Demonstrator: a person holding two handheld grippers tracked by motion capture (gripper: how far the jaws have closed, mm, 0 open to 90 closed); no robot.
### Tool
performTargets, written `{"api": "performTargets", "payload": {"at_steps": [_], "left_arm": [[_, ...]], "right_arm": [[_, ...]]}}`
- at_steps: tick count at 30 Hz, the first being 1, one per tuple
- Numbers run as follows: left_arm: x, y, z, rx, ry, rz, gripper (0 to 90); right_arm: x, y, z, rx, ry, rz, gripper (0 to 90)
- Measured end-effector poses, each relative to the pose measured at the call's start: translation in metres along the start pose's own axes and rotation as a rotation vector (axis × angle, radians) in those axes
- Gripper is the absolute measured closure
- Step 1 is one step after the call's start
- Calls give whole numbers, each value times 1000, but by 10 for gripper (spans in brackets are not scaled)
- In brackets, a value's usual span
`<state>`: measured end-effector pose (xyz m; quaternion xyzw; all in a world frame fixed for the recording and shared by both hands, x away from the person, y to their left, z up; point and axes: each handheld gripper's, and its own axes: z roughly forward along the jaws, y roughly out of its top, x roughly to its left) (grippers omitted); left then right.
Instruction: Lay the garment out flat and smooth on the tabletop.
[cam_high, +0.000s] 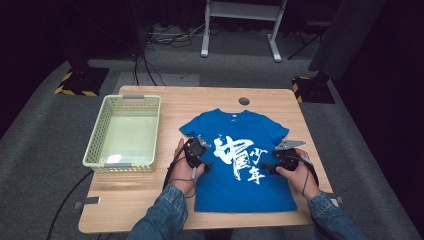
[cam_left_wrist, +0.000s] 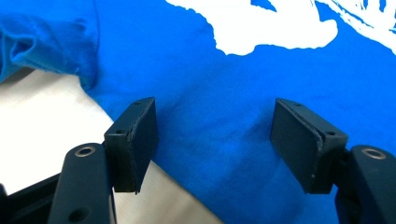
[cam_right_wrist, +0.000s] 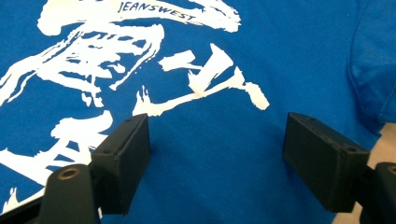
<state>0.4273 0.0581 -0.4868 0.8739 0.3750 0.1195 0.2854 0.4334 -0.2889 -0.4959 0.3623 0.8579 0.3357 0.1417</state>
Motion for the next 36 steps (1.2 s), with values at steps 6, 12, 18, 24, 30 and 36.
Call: {"api": "performTargets", "payload": {"at_steps": [6,12,18,24,30,36], "left_arm": [[11,0,6,-57,4,-12,316],[7,1,-6,-58,38,-12,330],[-6,0,-32,-82,47,21,323],[-24,-2,-61,-115,67,42,255],[-32,-7,-79,-132,76,36,188],[-36,-15,-92,-134,94,29,177]], "right_arm": [[-12,9,10,-17,-1,1,232],[-13,7,6,-35,-15,3,235],[-11,4,-16,-82,7,-7,182],[-5,3,-43,-112,31,-20,164],[1,0,-70,-132,16,-27,160],[4,-5,-88,-119,4,-75,161]]}}
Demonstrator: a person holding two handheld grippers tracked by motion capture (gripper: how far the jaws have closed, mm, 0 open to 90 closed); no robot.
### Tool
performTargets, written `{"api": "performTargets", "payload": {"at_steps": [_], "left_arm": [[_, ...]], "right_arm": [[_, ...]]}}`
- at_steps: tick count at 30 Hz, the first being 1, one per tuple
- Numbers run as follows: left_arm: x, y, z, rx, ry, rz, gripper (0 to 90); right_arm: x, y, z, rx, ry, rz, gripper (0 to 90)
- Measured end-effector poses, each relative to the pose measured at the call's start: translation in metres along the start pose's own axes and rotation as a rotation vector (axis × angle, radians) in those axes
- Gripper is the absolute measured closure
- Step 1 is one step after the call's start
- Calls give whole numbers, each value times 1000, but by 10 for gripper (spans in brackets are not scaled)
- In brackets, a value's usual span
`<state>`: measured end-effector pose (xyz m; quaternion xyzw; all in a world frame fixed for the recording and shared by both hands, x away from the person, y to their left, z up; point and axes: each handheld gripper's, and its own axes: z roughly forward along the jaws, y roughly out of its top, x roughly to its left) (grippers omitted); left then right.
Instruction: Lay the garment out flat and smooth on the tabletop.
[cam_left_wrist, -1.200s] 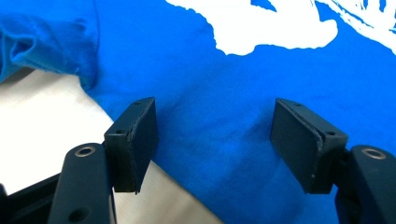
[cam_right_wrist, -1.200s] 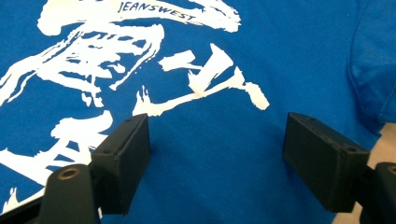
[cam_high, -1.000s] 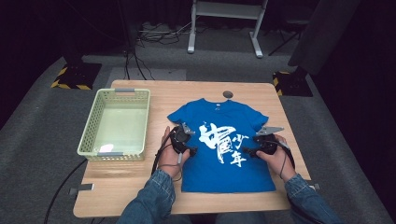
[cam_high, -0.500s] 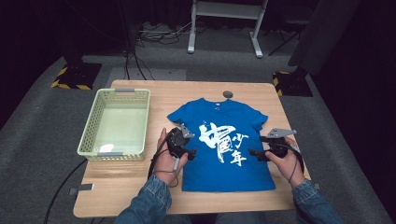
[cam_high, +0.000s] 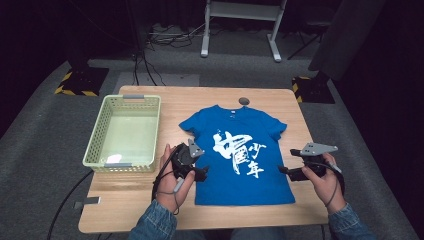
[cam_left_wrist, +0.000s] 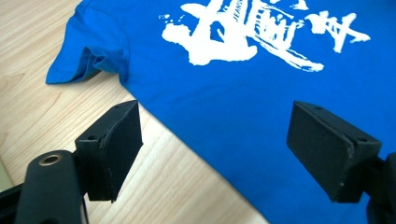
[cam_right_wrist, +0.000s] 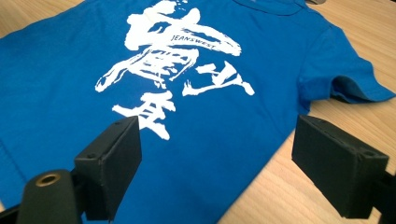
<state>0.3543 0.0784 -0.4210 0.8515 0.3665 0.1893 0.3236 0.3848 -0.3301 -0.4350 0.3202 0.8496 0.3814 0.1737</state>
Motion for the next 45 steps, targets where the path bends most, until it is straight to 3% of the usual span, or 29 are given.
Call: {"api": "performTargets", "payload": {"at_steps": [5,7,8,11,16,19,45], "left_arm": [[0,-7,-12,0,8,12,171],[0,-11,-17,-1,0,27,167],[1,-17,-19,7,-32,53,166],[2,-23,-22,15,-43,58,166],[8,-37,-31,27,-19,30,166],[11,-44,-33,27,-26,30,165],[45,-122,-44,88,50,-73,166]], "right_arm": [[0,-5,-13,-2,-11,24,160],[-1,-8,-17,-7,-10,41,161],[-2,-10,-18,-6,-11,45,161],[-2,-12,-21,-1,-17,46,160],[-3,-21,-26,5,-11,65,159],[-5,-27,-28,8,-15,82,159],[-27,-93,-40,64,-75,193,163]]}}
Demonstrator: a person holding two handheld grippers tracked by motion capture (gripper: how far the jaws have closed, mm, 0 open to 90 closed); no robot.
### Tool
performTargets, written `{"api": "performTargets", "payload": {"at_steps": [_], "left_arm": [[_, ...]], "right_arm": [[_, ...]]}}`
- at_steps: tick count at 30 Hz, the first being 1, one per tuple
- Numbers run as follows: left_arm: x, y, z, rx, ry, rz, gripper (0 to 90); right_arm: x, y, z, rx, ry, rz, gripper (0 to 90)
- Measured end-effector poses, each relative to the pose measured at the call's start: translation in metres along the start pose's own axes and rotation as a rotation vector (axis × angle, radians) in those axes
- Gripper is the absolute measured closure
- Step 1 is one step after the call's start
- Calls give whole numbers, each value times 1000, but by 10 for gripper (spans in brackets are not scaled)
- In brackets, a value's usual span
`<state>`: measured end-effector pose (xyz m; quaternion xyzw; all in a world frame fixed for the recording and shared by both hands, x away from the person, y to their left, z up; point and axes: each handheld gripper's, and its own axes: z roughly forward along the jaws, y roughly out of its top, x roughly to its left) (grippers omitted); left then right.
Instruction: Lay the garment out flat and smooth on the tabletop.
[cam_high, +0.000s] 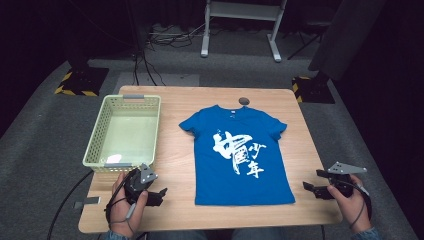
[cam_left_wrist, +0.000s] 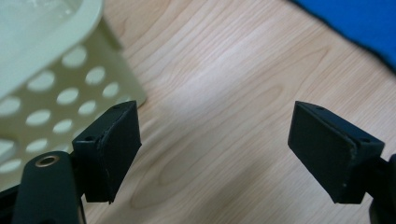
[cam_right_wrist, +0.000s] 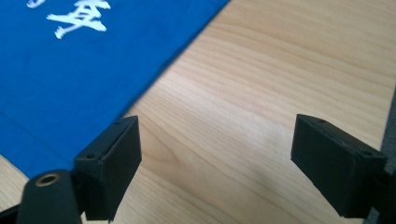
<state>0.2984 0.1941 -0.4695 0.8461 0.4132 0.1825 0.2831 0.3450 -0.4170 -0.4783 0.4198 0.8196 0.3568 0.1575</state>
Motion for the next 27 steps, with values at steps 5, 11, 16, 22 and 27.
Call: {"api": "performTargets", "payload": {"at_steps": [5,11,16,22,27], "left_arm": [[10,-18,2,20,6,-33,166],[19,-32,5,20,21,-65,167],[25,-42,7,-28,-18,-106,155],[26,-51,9,-103,-4,-118,144],[26,-51,9,-103,-3,-119,139]], "right_arm": [[-5,-14,-2,10,-14,25,164],[-9,-28,-4,12,-26,44,164],[-7,-35,-2,3,-65,27,156],[-2,-41,1,-50,-109,40,99],[-1,-41,2,-55,-110,42,93]]}}
